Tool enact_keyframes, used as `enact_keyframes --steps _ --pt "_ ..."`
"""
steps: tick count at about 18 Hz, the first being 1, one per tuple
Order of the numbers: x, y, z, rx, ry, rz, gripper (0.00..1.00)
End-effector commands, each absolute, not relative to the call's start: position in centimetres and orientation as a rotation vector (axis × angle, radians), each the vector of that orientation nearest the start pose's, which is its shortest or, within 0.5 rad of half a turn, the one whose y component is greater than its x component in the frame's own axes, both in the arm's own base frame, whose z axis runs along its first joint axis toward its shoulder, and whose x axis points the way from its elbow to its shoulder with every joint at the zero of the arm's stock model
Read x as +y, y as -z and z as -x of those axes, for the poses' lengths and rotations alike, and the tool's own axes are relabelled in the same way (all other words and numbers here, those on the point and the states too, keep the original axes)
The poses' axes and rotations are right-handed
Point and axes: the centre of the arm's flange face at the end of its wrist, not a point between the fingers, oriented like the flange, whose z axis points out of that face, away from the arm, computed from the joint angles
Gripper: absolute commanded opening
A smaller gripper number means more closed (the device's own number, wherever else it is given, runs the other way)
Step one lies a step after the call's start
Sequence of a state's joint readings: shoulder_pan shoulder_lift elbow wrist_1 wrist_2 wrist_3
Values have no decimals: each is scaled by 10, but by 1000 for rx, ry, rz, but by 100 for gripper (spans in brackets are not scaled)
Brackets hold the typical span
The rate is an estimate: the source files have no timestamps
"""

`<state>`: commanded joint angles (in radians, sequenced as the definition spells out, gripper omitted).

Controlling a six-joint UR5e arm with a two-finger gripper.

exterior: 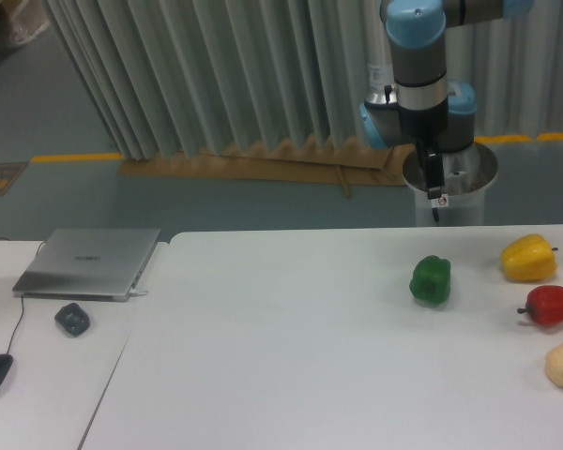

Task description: Place the red peppers in a basket

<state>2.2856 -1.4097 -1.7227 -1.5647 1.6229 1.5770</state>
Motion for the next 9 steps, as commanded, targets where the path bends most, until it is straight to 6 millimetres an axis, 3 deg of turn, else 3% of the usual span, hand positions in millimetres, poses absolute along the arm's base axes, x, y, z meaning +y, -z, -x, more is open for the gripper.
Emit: enact_keyframes --steps 9 --pt "404 -484 178 1339 -51 2890 100"
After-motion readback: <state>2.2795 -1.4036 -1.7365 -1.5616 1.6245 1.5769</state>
